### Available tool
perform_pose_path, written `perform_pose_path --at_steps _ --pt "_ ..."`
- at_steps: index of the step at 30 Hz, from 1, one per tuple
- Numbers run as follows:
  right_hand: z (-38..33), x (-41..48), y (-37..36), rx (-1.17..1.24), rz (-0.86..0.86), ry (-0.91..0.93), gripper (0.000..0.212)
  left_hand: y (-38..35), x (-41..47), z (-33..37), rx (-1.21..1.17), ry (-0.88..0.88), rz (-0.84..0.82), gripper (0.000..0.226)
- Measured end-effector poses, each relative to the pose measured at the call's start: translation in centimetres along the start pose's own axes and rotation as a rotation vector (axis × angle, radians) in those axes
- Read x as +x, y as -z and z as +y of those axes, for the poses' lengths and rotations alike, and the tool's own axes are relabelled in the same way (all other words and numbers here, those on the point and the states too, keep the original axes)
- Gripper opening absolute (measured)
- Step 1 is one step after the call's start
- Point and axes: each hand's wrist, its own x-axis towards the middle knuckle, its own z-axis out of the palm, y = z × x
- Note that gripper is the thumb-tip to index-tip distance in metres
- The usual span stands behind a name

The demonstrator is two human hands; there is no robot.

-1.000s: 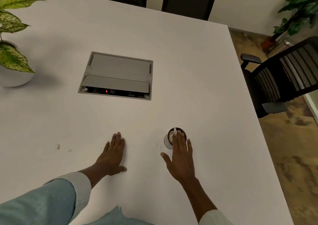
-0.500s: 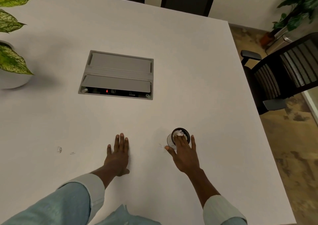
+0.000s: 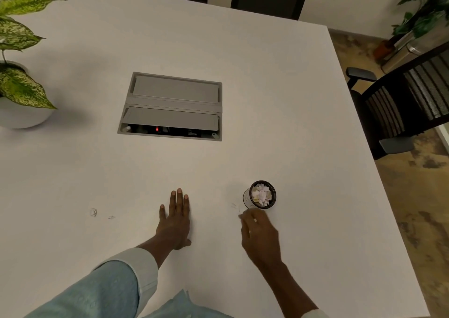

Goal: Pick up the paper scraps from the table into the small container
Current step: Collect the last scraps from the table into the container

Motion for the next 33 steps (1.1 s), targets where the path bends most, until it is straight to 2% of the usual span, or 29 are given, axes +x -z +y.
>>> perform_pose_path --at_steps 3,5,8,11,19,25,28,33 --pt "-0.8 0.0 -2.7 -0.092 -0.300 -0.036 0.051 0.0 0.0 -0.1 -0.011 -0.004 0.001 0.142" --pt "-1.0 0.5 -4.3 -0.158 -0.422 -0.056 0.065 0.1 0.0 -0.2 -0.023 -0.005 -0.004 0.142" --pt "-1.0 1.4 -5.6 -0.189 -0.475 -0.076 0.077 0.1 -0.1 -0.3 -0.040 -0.014 0.000 0.142" --pt "-0.7 2.1 -6.4 -0.215 -0.487 -0.044 0.075 0.2 -0.2 -0.3 -0.059 -0.022 0.001 0.142" --pt "-1.1 2.1 -5.9 -0.297 -0.436 0.028 0.022 0.0 -0.2 -0.6 -0.108 -0.040 0.026 0.142" --pt "-0.2 -0.1 -5.5 -0.107 -0.384 -0.012 0.016 -0.7 0.1 -1.1 -0.144 -0.052 0.065 0.144" --pt "-0.3 -0.7 -4.4 0.005 -0.227 0.036 0.017 -1.0 0.1 -1.5 -0.158 -0.059 0.088 0.144" --pt "-0.3 0.8 -1.0 0.137 0.061 -0.045 0.007 -1.6 0.0 -2.1 -0.155 -0.087 0.123 0.141"
